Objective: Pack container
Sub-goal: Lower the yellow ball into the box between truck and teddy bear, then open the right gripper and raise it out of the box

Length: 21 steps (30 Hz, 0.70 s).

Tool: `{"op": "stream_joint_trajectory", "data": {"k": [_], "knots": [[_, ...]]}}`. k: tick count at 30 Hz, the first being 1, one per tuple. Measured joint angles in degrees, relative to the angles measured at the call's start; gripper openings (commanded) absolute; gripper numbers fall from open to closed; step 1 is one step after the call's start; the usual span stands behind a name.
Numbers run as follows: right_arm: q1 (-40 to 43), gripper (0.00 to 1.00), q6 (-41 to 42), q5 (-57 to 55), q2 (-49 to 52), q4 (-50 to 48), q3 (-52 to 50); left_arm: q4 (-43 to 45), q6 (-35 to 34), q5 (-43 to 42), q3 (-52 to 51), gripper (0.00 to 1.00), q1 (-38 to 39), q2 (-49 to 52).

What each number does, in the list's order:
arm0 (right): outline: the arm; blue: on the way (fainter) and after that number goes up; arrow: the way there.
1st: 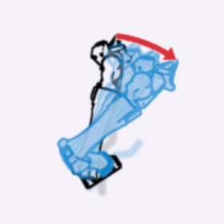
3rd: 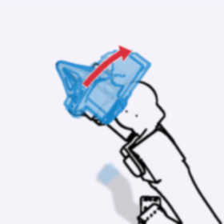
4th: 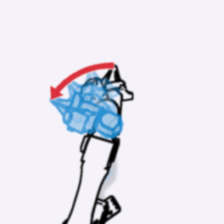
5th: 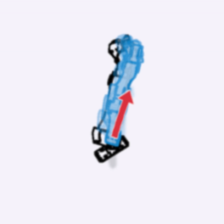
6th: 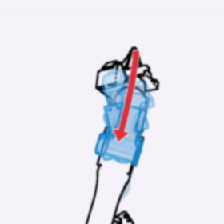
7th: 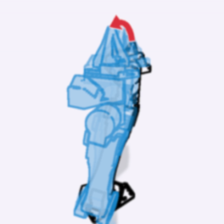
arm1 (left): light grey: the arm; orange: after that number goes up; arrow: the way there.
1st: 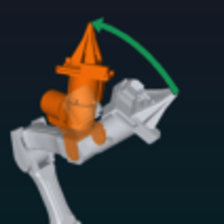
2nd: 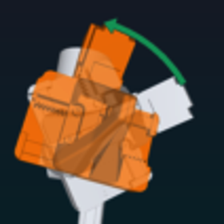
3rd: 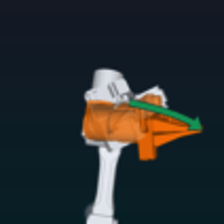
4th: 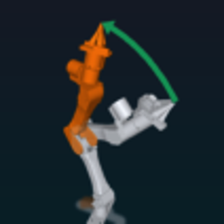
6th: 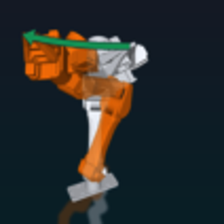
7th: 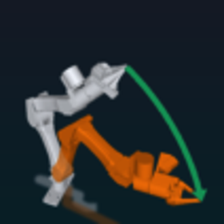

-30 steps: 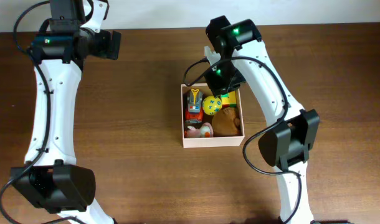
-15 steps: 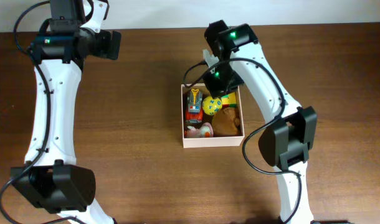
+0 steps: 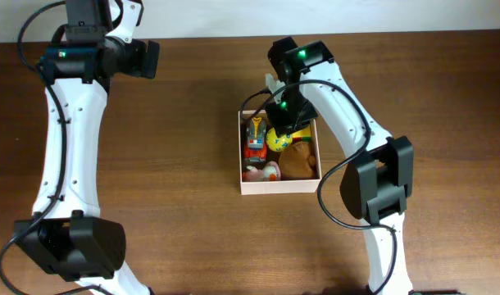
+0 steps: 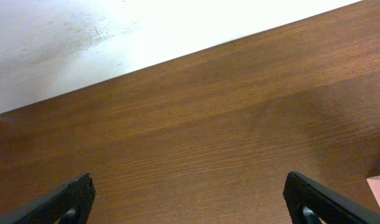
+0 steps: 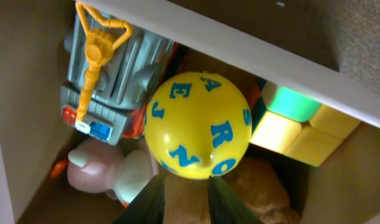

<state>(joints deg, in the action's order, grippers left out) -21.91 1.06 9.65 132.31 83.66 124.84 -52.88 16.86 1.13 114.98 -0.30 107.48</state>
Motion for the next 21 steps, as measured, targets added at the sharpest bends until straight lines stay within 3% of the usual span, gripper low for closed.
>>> {"op": "stream_joint_trajectory", "data": {"k": [21], "knots": [[0.0, 0.27, 0.0, 0.2, 0.0, -6.0, -5.8, 0.0, 0.0, 0.0, 0.0, 0.99, 0.0, 0.0]]}}
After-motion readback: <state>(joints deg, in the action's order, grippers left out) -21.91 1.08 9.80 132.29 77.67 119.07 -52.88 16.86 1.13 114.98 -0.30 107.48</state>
